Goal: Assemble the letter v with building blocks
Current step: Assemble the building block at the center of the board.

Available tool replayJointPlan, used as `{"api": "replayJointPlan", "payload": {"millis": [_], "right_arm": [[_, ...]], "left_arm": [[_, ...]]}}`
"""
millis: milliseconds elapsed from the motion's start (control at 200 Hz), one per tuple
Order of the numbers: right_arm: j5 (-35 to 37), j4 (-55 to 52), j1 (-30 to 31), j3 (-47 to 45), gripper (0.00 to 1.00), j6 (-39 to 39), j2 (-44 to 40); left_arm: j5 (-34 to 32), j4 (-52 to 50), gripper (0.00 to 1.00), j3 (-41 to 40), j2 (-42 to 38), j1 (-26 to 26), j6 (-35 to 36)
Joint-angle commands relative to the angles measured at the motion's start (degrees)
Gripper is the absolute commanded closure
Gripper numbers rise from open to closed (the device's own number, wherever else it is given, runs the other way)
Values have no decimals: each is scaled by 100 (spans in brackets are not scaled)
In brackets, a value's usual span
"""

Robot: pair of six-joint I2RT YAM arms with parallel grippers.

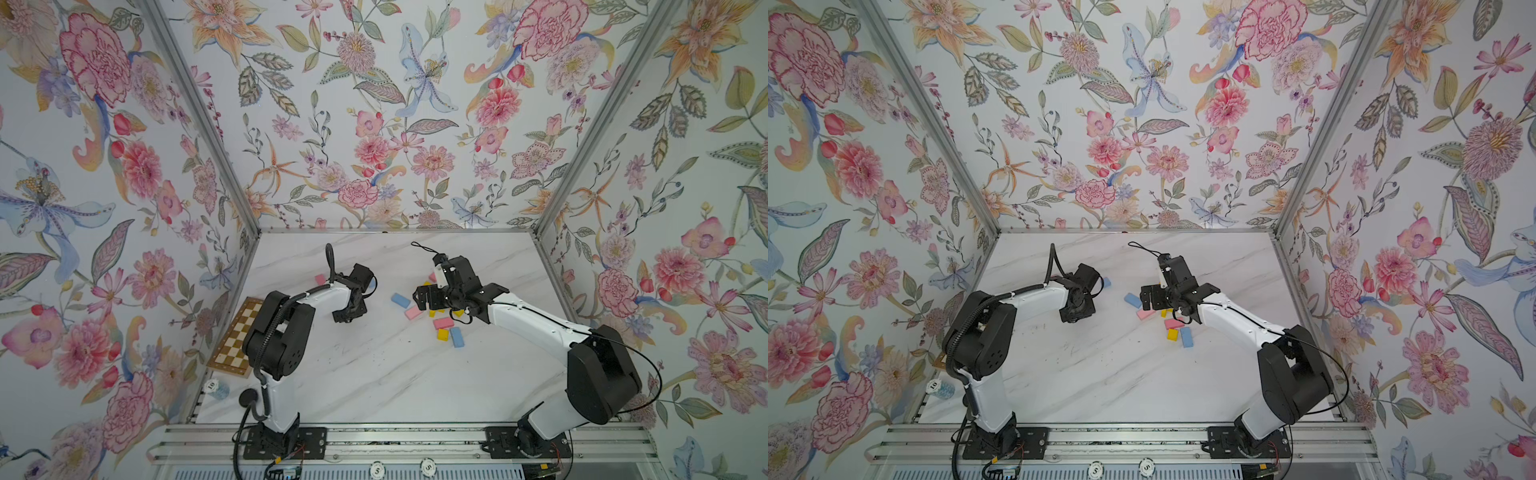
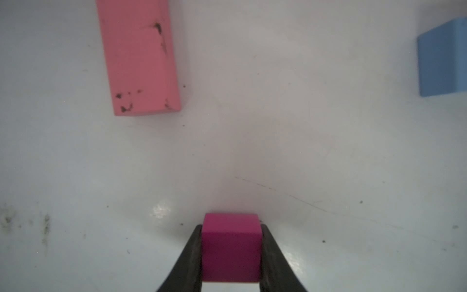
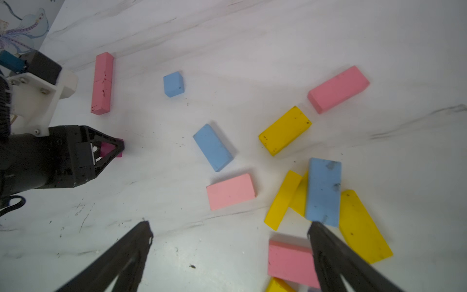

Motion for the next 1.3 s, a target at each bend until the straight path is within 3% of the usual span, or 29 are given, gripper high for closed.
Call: {"api": "replayJointPlan", "payload": {"millis": [0,480,1291], "right_arm": [[11,199,189,283,1,126,259],[65,294,430,494,1,358,562],[107,221,434,553,1,329,537]], "left_arm": [[-54,-315,66,-194,-63,231,103],[277,-39,65,-201,-2,813,402],[491,204,62,-15,237,956,389]]}}
